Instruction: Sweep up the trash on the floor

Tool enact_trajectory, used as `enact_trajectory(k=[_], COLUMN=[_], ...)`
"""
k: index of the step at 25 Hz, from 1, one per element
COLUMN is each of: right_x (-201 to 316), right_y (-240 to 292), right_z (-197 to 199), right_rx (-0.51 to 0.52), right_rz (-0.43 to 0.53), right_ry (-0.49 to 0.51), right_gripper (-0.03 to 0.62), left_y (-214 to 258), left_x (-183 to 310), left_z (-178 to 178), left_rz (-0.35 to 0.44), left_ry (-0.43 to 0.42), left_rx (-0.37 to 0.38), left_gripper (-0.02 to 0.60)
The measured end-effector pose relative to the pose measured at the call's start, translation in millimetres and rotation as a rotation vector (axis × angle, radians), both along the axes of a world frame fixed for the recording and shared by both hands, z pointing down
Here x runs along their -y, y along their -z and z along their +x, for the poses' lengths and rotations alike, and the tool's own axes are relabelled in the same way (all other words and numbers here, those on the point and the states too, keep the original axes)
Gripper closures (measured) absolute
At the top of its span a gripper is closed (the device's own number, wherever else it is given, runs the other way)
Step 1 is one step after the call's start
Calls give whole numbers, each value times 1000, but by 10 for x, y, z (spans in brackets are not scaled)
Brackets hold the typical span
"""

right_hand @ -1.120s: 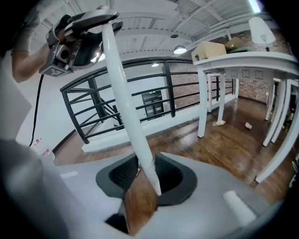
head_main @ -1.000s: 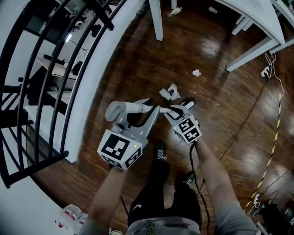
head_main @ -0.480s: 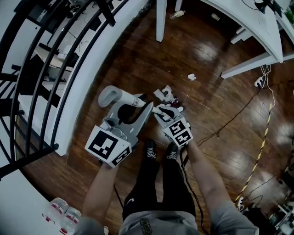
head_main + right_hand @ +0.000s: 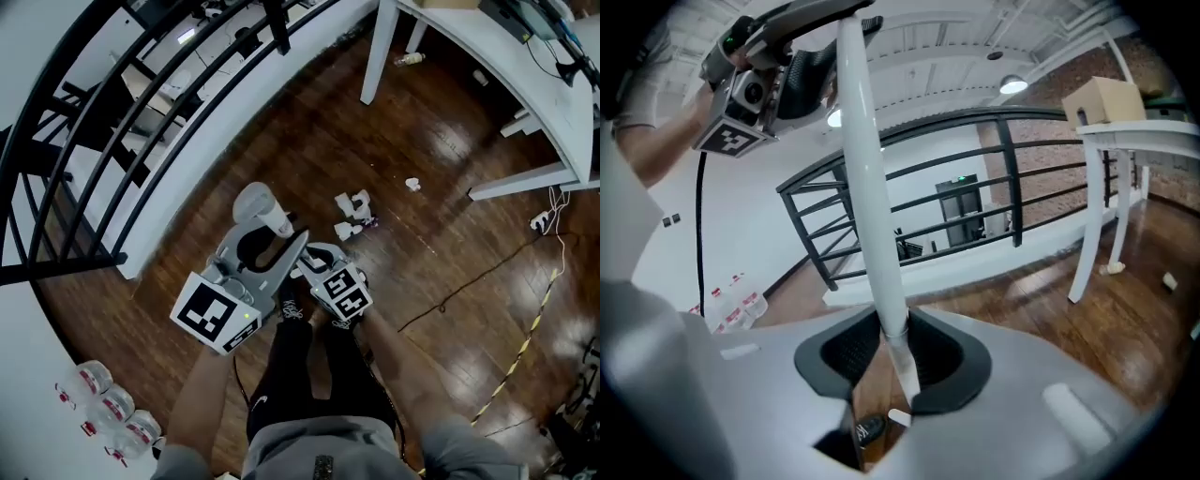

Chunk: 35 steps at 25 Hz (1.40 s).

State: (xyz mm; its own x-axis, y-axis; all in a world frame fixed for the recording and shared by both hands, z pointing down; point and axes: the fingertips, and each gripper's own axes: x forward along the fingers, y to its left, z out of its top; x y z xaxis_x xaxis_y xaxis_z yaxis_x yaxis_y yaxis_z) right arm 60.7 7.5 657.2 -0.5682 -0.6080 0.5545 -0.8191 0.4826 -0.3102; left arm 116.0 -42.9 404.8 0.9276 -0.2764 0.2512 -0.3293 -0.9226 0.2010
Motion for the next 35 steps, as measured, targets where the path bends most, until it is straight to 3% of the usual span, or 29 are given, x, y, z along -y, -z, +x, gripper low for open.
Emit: enact_trajectory(k=[7,10,16,19,26,35], right_x=[698,1011,1482,1583,1647,1539], right_y=[298,348,268,92,-398,-722], right_z=[-1187,-1738,-2926,-3300,-3286,-2049], right_rx=[-39,-56,-41,-30,1,-92], right_rz=[117,147,177,162,83,60], right_ry=[231,335,433,457,419,271], right_gripper=[503,505,505,505,503,500], left_y=[331,331,309,152,-372,-674], left_x=[393,602,1097,1261,1462,1386], left_z=[-1268,-1817,-3027,-3368,-3333,-2480], left_rz=[102,101,116,99,15,-47], left_ry=[168,239,415,463,440,324], left_rx=[26,46,13,-5,8,-34], left_gripper=[492,489,486,482,480,485])
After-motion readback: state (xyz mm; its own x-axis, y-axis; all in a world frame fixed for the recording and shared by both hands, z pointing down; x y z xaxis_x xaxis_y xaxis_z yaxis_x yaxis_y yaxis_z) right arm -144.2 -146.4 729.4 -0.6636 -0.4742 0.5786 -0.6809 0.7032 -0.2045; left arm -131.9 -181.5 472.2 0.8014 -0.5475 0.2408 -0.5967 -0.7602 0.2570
